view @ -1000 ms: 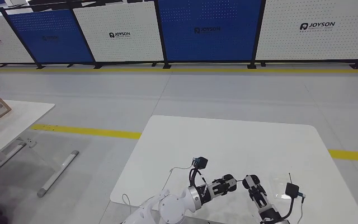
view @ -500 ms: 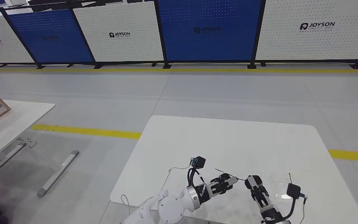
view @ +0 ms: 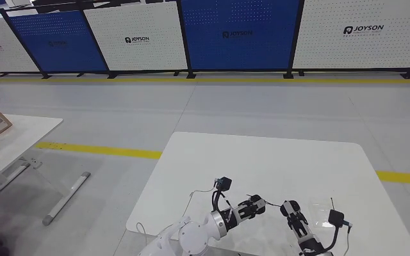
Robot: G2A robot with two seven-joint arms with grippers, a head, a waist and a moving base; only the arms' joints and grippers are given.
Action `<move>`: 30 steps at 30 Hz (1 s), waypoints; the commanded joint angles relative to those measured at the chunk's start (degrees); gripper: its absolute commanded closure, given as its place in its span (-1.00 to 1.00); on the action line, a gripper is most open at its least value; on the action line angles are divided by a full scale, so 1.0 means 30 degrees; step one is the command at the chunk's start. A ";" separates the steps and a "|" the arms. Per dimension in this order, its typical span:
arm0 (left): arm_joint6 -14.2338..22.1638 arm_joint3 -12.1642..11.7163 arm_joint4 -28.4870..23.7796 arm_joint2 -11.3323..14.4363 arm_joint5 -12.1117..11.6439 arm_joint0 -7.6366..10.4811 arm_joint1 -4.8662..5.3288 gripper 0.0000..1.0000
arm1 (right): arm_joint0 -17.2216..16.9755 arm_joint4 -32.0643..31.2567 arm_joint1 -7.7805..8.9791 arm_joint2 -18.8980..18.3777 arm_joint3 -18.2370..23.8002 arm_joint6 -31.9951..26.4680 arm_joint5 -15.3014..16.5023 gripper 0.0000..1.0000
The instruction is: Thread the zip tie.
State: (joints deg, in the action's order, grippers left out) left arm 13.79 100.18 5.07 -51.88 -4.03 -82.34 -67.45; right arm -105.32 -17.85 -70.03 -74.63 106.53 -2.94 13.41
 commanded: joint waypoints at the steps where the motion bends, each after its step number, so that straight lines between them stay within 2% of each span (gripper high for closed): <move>1: -0.0007 -0.0004 -0.0014 -0.0006 -0.0003 -0.0007 0.0000 0.96 | -0.0003 -0.0005 -0.0003 0.0001 0.0011 -0.0002 0.0006 1.00; 7: 0.0019 -0.0038 -0.0079 -0.0012 -0.0050 -0.0006 -0.0002 1.00 | -0.0010 -0.0082 -0.0010 0.0024 0.0003 -0.0040 0.0038 1.00; 8: 0.0027 -0.0042 -0.0083 -0.0010 -0.0061 -0.0003 -0.0003 0.94 | -0.0010 -0.0088 -0.0012 0.0025 -0.0009 -0.0041 0.0038 1.00; 11: 0.0034 -0.0057 -0.0125 -0.0009 -0.0101 -0.0005 -0.0005 0.56 | -0.0011 -0.0102 -0.0016 0.0025 -0.0028 -0.0039 0.0038 1.00; 12: 0.0039 -0.0061 -0.0134 -0.0008 -0.0103 -0.0004 -0.0006 0.54 | -0.0012 -0.0106 -0.0017 0.0024 -0.0032 -0.0039 0.0043 1.00; 21: 0.0023 -0.0130 -0.0215 0.0037 -0.0021 0.0049 -0.0029 0.84 | -0.0008 -0.0121 -0.0028 0.0021 -0.0035 -0.0072 0.0072 1.00; 30: 0.0048 -0.0166 -0.0232 0.0048 -0.0055 0.0077 -0.0036 1.00 | -0.0025 -0.0267 -0.0021 0.0003 -0.0069 -0.0217 0.0223 1.00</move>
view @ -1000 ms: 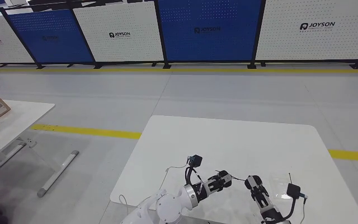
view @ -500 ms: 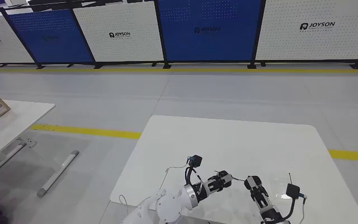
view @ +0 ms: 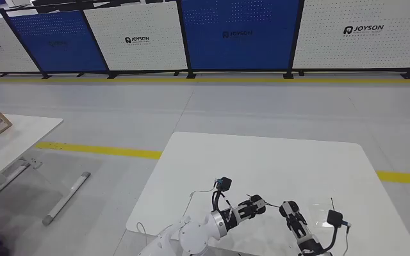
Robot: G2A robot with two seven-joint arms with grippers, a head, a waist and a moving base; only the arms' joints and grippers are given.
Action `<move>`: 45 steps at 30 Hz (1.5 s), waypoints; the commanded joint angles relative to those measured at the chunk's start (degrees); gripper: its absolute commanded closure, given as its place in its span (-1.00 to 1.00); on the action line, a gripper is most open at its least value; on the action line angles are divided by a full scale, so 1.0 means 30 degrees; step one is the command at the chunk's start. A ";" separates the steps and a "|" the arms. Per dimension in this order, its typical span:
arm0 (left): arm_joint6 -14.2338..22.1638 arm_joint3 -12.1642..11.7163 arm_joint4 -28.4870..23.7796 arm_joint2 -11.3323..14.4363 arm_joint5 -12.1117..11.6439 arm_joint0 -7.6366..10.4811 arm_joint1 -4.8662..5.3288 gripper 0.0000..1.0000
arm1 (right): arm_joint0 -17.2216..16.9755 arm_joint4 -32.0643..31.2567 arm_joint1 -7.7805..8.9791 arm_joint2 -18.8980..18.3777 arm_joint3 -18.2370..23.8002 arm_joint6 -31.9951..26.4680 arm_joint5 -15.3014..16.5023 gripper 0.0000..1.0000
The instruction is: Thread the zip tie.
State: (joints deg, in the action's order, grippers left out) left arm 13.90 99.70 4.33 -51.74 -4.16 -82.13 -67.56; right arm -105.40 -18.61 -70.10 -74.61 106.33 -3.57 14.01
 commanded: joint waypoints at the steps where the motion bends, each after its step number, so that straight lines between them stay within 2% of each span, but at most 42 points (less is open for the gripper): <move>1: 0.0021 -0.0004 0.0027 0.0006 -0.0019 0.0013 0.0000 1.00 | -0.0001 -0.0025 0.0002 -0.0007 -0.0004 -0.0012 0.0041 1.00; 16: 0.0523 0.0192 0.0343 0.0319 -0.0021 0.0193 -0.0019 1.00 | 0.0022 -0.0018 -0.0011 -0.0074 0.0121 0.0042 0.0038 1.00; 23: 0.0400 0.0229 0.0492 0.0287 0.0012 0.0159 -0.0005 1.00 | 0.0070 -0.0169 -0.0003 0.0086 0.0152 -0.0490 -0.0215 1.00; 24: 0.0350 0.0203 0.0472 0.0275 0.0022 0.0148 -0.0005 1.00 | 0.0086 0.0058 -0.0006 0.0069 0.0188 -0.0592 -0.0288 0.78; 25: 0.0326 0.0186 0.0457 0.0266 0.0022 0.0141 -0.0005 1.00 | 0.0097 0.0188 -0.0005 0.0036 0.0205 -0.0658 -0.0346 0.34; 26: 0.0306 0.0157 0.0432 0.0256 0.0032 0.0132 -0.0005 1.00 | 0.0101 0.0339 -0.0006 0.0006 0.0231 -0.0695 -0.0394 -1.00; 35: -0.0397 0.0168 0.0110 0.0095 0.0554 -0.0005 -0.0037 1.00 | -0.0242 0.1117 0.0064 -0.0381 0.0610 -0.1101 0.0446 -1.00; 41: -0.1590 0.0320 -0.1740 -0.0555 0.0636 -0.0368 -0.0102 1.00 | -0.0719 0.1207 0.0142 -0.0862 0.1101 -0.1177 0.0736 -1.00; 45: -0.1600 0.0352 -0.2557 -0.0778 0.0397 -0.0495 -0.0111 1.00 | -0.0767 0.1328 0.0143 -0.0919 0.1119 -0.1132 0.0733 -1.00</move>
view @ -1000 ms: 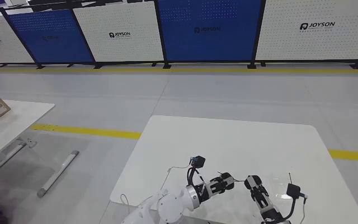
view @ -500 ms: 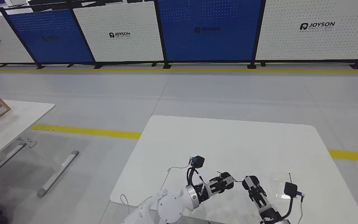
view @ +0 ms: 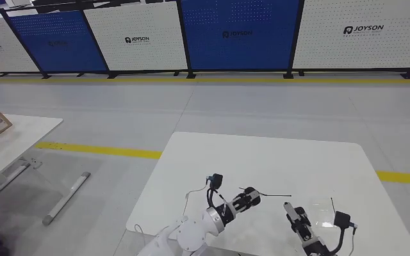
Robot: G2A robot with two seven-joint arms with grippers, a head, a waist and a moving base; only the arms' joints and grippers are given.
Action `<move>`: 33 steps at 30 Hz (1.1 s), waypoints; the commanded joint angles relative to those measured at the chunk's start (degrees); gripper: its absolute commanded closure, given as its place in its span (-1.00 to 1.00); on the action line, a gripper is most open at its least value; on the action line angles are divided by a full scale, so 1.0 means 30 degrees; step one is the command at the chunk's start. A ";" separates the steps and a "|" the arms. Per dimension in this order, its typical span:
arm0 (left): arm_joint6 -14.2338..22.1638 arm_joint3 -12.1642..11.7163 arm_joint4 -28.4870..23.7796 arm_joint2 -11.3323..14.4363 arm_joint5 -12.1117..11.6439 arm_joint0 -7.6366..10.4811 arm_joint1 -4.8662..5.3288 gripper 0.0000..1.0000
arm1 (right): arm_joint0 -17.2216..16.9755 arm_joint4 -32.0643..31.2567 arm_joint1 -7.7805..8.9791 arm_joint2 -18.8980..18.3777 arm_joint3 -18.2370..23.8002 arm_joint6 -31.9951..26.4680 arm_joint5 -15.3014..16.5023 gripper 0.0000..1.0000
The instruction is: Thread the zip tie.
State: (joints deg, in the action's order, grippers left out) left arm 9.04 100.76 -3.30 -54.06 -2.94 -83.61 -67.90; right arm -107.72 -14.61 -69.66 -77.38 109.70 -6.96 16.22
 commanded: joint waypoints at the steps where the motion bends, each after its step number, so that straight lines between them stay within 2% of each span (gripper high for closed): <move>1: 0.0021 -0.0003 -0.0011 -0.0002 -0.0009 0.0001 0.0001 1.00 | 0.0005 -0.0005 -0.0001 0.0007 -0.0004 -0.0001 -0.0005 -1.00; 9: -0.0004 0.0002 -0.0083 0.0001 -0.0007 -0.0013 -0.0005 1.00 | 0.0027 0.0001 -0.0004 0.0009 -0.0015 0.0016 -0.0035 -1.00; 13: -0.1136 0.0366 -0.3000 -0.0442 0.0446 -0.0406 -0.0163 1.00 | 0.0403 -0.1043 0.0019 -0.0009 -0.0302 -0.0082 -0.0520 -1.00; 17: -0.1476 0.0807 -0.4964 -0.1002 -0.0278 -0.1057 -0.0189 1.00 | 0.0799 -0.4025 0.0078 0.0107 -0.0647 0.0108 -0.1048 -1.00; 20: -0.0784 0.1024 -0.4600 -0.1063 -0.0810 -0.1254 -0.0125 1.00 | 0.0938 -0.5956 0.0074 0.0526 -0.0789 0.0383 -0.1521 -1.00; 30: -0.0784 0.1024 -0.4600 -0.1063 -0.0810 -0.1254 -0.0125 1.00 | 0.0983 -0.6012 0.0053 0.0693 -0.0807 0.0339 -0.1725 -1.00; 33: -0.0496 0.1057 -0.6167 -0.0944 -0.0539 -0.1250 -0.0217 1.00 | 0.1227 -0.7906 0.0062 0.0928 -0.1085 0.0827 -0.1988 -1.00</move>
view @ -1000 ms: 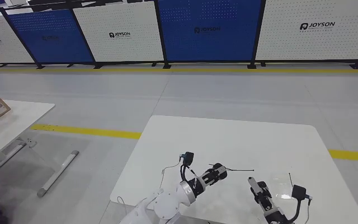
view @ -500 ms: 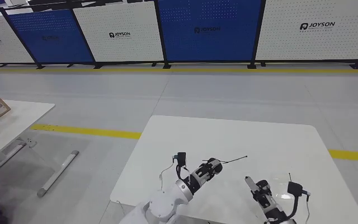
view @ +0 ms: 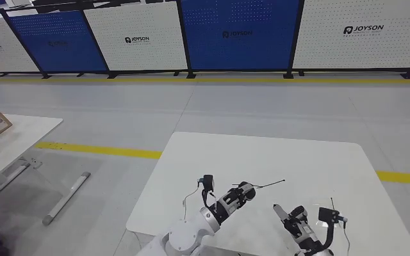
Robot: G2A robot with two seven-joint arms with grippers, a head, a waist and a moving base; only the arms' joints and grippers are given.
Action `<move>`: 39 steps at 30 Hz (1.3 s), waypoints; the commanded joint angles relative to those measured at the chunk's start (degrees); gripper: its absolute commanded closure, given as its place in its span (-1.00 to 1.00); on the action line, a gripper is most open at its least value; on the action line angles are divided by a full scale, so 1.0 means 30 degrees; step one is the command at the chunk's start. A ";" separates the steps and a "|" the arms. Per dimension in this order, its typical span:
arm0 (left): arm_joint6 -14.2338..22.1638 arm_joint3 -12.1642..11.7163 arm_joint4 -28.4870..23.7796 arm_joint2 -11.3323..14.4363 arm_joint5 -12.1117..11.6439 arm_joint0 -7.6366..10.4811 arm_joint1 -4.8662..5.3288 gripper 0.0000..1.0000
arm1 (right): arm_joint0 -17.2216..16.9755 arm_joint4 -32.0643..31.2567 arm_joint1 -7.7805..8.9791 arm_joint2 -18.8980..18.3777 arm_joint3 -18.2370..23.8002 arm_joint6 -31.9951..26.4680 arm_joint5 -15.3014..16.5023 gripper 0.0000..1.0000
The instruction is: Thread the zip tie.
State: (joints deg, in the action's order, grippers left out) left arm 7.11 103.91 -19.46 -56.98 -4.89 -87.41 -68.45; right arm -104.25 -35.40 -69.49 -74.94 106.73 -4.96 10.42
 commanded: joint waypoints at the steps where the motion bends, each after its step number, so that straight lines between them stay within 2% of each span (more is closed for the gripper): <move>1: 0.0471 -0.0022 -0.1737 0.0037 0.0256 0.0068 -0.0072 1.00 | 0.0163 -0.2046 0.0004 0.0306 -0.0248 0.0513 -0.0140 -1.00; 3: 0.1031 -0.0170 -0.2642 0.0010 0.0368 0.0216 -0.0103 1.00 | 0.0224 -0.3185 -0.0022 0.0695 -0.0494 0.0921 -0.0360 -1.00; 5: 0.0931 -0.0426 -0.3274 -0.0080 0.0155 0.0318 -0.0155 1.00 | 0.0363 -0.3434 -0.0062 0.0958 -0.0642 0.1036 -0.0539 -1.00; 12: 0.0931 -0.0426 -0.3274 -0.0080 0.0155 0.0318 -0.0155 1.00 | 0.0363 -0.3434 -0.0062 0.0958 -0.0642 0.1036 -0.0539 -1.00; 17: 0.0666 -0.0408 -0.2724 0.0295 0.0271 0.0418 -0.0225 1.00 | 0.0539 -0.3070 -0.0113 0.1093 -0.0856 0.1273 -0.0467 -1.00; 22: 0.0441 -0.0513 -0.2345 0.0619 0.0504 0.0567 -0.0301 1.00 | 0.0725 -0.3630 -0.0197 0.1390 -0.0958 0.1914 -0.1141 -1.00; 23: 0.0438 -0.0561 -0.2336 0.0658 0.0545 0.0596 -0.0313 1.00 | 0.0761 -0.3654 -0.0212 0.1456 -0.0984 0.1946 -0.1196 -0.40; 25: 0.0445 -0.0638 -0.2294 0.0737 0.0625 0.0649 -0.0336 1.00 | 0.0846 -0.3610 -0.0234 0.1578 -0.1008 0.1870 -0.1170 0.06; 26: 0.0440 -0.0649 -0.2285 0.0763 0.0636 0.0660 -0.0346 1.00 | 0.0871 -0.3575 -0.0240 0.1602 -0.1009 0.1837 -0.1137 0.14; 27: 0.0461 -0.0661 -0.2255 0.0803 0.0660 0.0666 -0.0353 1.00 | 0.0886 -0.3504 -0.0245 0.1630 -0.1001 0.1787 -0.1075 0.20; 30: 0.0595 -0.0712 -0.2089 0.0948 0.0753 0.0724 -0.0375 1.00 | 0.0922 -0.3136 -0.0259 0.1651 -0.0958 0.1625 -0.0919 0.06; 32: 0.0646 -0.0832 -0.2069 0.1017 0.0755 0.0798 -0.0398 1.00 | 0.0936 -0.2927 -0.0265 0.1602 -0.0903 0.1592 -0.0893 0.22; 33: 0.0648 -0.0894 -0.2080 0.1038 0.0752 0.0838 -0.0411 1.00 | 0.0928 -0.2862 -0.0265 0.1584 -0.0884 0.1584 -0.0859 0.24; 37: 0.0720 -0.1060 -0.1975 0.1208 0.0837 0.0981 -0.0458 1.00 | 0.0822 -0.2761 -0.0248 0.1482 -0.0754 0.1525 -0.0677 0.20; 39: 0.0693 -0.1148 -0.1884 0.1325 0.1006 0.1059 -0.0486 1.00 | 0.0771 -0.2698 -0.0238 0.1426 -0.0711 0.1475 -0.0598 0.12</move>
State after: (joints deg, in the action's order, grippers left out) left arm 9.28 100.59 -25.22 -53.16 -2.14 -84.34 -69.87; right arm -101.89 -43.58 -70.21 -70.59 104.56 -0.48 8.56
